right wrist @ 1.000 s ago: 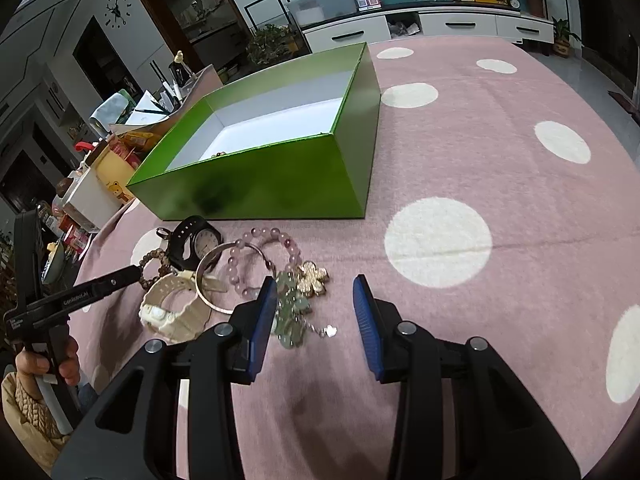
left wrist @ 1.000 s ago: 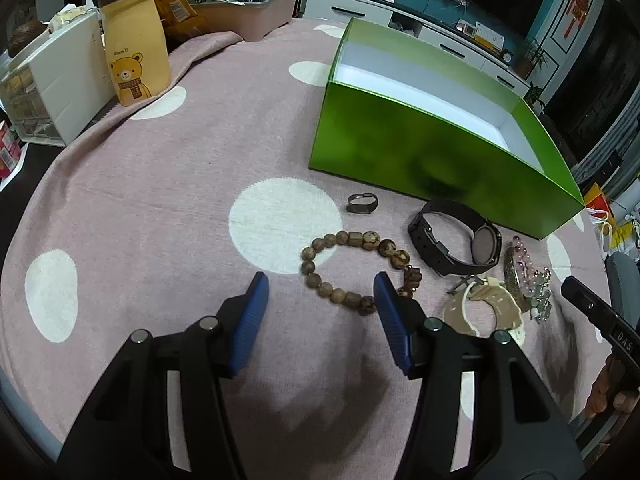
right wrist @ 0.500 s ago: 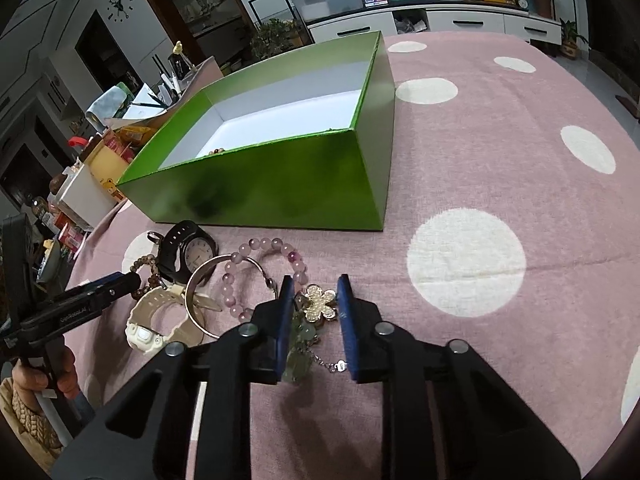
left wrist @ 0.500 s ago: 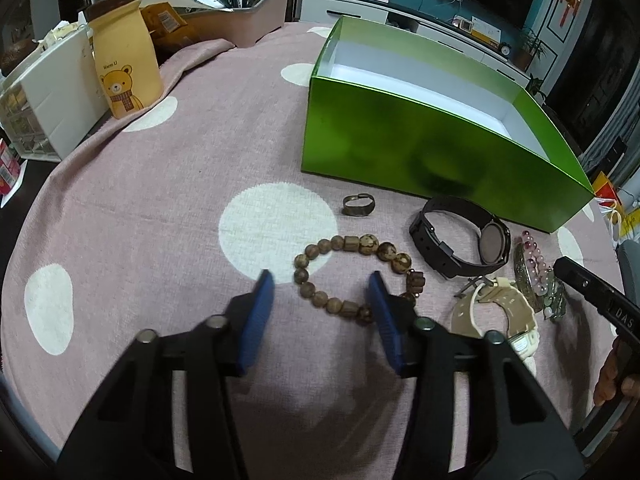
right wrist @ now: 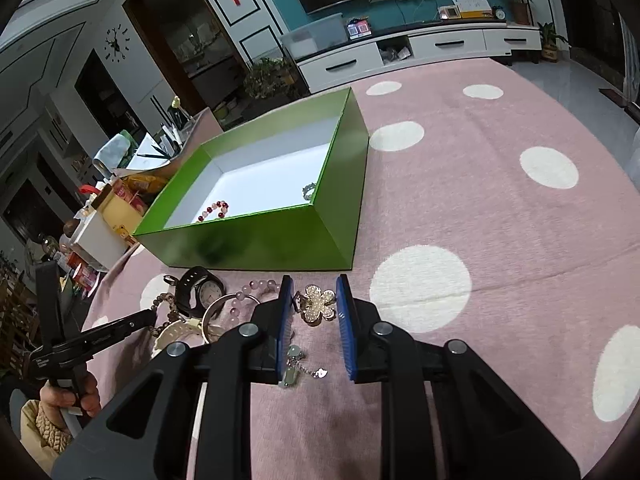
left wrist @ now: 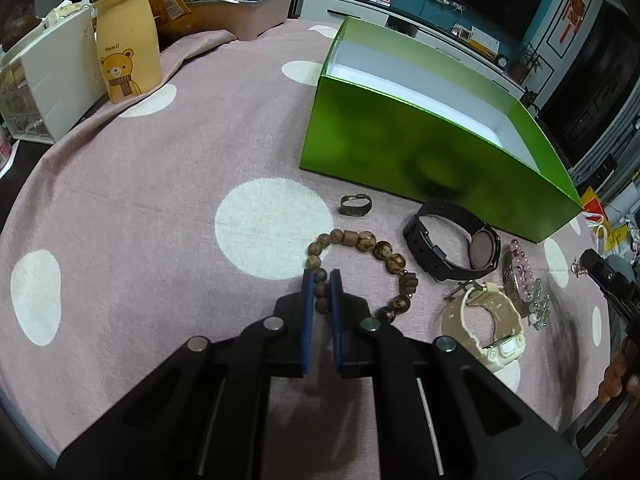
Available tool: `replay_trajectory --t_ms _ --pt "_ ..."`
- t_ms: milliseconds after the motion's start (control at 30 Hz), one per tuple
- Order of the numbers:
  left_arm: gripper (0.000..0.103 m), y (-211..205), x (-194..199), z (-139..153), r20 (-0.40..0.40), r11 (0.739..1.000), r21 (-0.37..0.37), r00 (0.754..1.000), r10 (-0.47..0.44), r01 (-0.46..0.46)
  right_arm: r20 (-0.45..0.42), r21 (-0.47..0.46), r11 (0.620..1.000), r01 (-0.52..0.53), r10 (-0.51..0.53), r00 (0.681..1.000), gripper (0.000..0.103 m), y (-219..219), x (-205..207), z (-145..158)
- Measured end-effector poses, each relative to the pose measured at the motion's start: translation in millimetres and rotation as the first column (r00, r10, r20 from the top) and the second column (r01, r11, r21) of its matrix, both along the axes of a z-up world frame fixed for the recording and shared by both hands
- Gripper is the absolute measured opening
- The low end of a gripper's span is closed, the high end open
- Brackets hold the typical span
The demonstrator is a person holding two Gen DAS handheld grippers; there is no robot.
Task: Organize jewelry
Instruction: 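Close left tool on the wooden bead bracelet while right tool grips the gold flower brooch, then lift and carry the wooden bracelet and flower brooch over the green box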
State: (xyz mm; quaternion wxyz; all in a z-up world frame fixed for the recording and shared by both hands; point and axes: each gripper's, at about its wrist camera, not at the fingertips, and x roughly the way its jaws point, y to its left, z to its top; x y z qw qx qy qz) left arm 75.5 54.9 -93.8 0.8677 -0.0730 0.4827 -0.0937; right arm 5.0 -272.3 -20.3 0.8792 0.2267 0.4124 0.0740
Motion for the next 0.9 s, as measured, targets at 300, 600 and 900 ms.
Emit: replay_trajectory --t_ms 300,600,900 --pt "0.007 12.9 -0.1 15.4 0.022 0.997 -0.068 0.999 0.024 -0.022 0.023 0.001 1.000 -0.003 0.002 1.000 0.022 2.1 -7.5 8.3" --pt "0.007 6.0 -4.3 47.8 0.095 0.996 -0.089 0.995 -0.008 0.017 0.051 0.003 1.000 -0.014 0.014 0.999 0.022 4.9 -11.8 18.3" --pt "0.007 -1.8 -6.6 79.6 0.163 0.993 -0.105 0.986 -0.038 0.056 0.071 -0.008 1.000 -0.020 0.020 0.997 0.022 9.1 -14.2 27.7"
